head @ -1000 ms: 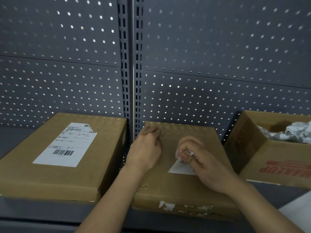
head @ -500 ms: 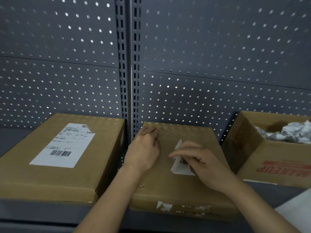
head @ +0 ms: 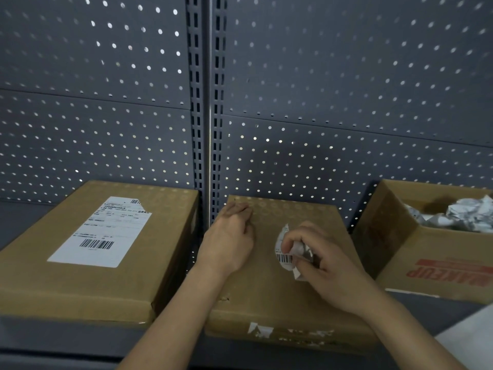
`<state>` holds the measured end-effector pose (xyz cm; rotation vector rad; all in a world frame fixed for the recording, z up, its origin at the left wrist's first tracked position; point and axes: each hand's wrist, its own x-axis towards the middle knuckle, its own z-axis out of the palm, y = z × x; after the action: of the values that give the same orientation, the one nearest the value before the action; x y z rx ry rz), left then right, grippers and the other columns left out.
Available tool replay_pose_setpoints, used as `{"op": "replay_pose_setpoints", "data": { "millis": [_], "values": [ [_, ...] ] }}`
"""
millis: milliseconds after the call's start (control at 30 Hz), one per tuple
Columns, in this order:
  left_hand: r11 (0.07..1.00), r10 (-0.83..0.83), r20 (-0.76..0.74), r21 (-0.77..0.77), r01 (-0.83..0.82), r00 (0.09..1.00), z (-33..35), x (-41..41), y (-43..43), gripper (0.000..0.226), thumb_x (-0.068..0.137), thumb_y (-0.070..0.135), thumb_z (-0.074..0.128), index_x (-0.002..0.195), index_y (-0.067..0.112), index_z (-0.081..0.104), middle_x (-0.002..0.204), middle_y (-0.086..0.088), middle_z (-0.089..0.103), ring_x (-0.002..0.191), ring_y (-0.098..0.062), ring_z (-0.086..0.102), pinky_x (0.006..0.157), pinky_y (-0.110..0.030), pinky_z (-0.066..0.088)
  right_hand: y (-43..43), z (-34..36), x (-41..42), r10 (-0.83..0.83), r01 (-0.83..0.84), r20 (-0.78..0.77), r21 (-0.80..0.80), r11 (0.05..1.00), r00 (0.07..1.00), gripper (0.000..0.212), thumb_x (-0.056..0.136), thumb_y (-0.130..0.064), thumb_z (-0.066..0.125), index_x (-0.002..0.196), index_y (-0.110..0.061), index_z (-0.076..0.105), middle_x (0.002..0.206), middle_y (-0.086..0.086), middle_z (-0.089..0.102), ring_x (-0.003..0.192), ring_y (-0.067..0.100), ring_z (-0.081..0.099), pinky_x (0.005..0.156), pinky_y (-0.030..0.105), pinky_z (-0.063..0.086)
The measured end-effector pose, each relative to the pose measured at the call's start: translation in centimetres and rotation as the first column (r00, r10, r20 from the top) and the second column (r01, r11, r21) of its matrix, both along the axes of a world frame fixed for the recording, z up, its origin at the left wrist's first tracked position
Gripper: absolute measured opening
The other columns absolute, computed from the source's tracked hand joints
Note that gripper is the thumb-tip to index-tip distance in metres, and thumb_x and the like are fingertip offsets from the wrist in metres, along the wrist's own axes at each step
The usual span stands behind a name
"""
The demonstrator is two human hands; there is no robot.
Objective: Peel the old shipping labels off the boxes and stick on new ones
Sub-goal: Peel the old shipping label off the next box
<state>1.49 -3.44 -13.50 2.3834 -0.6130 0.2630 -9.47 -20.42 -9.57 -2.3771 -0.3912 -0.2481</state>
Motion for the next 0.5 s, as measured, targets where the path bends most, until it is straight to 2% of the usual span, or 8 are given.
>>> {"op": "replay_pose_setpoints", "data": {
  "millis": [133,267,367,500],
  "values": [
    [1.000,-0.009,-0.004,-0.002,0.009,1.000,-0.06,0.06,0.02,0.046,0.097,0.013,0.042,0.141,0.014,0.049,0.150,0.000,0.044,0.144,-0.016,0.026,0.119,-0.023,0.014,-0.37,-0.11,-0.40,-0.019,0.021,-0.010,0.167,0.986,1.000,0.041,0.096,0.002,0.048,0.098,-0.038,0.057,0.103,-0.011,0.053,0.094,0.010,0.065,0.079,0.025,0.054],
    [1.000,-0.012,-0.007,0.002,0.012,1.000,-0.06,0.03,0.02,0.045,0.096,0.014,0.042,0.141,0.013,0.050,0.150,-0.001,0.044,0.144,-0.017,0.026,0.119,-0.023,0.014,-0.75,-0.10,-0.51,-0.069,0.063,0.013,0.265,0.962,0.998,0.048,0.099,0.003,0.041,0.102,-0.043,0.056,0.099,0.000,0.051,0.077,0.014,0.068,0.071,0.021,0.054],
    [1.000,-0.011,-0.014,0.006,0.011,1.000,-0.07,0.08,-0.03,0.046,0.097,0.015,0.042,0.143,0.014,0.048,0.151,0.000,0.042,0.145,-0.015,0.025,0.118,-0.024,0.014,-0.99,-0.13,-0.56,-0.107,0.100,0.016,0.252,0.963,0.994,0.051,0.098,0.003,0.042,0.105,-0.046,0.055,0.085,-0.009,0.052,0.067,0.015,0.062,0.069,0.021,0.051],
    [1.000,-0.009,-0.015,0.005,0.009,1.000,-0.08,0.08,0.02,0.044,0.096,0.015,0.044,0.140,0.014,0.051,0.149,0.000,0.045,0.144,-0.015,0.027,0.118,-0.025,0.017,-0.67,0.02,-0.95,-0.080,0.073,0.035,0.159,0.985,0.996,0.032,0.097,-0.015,0.054,0.111,-0.044,0.053,0.101,-0.019,0.045,0.090,-0.002,0.057,0.064,0.011,0.048]
  ]
}}
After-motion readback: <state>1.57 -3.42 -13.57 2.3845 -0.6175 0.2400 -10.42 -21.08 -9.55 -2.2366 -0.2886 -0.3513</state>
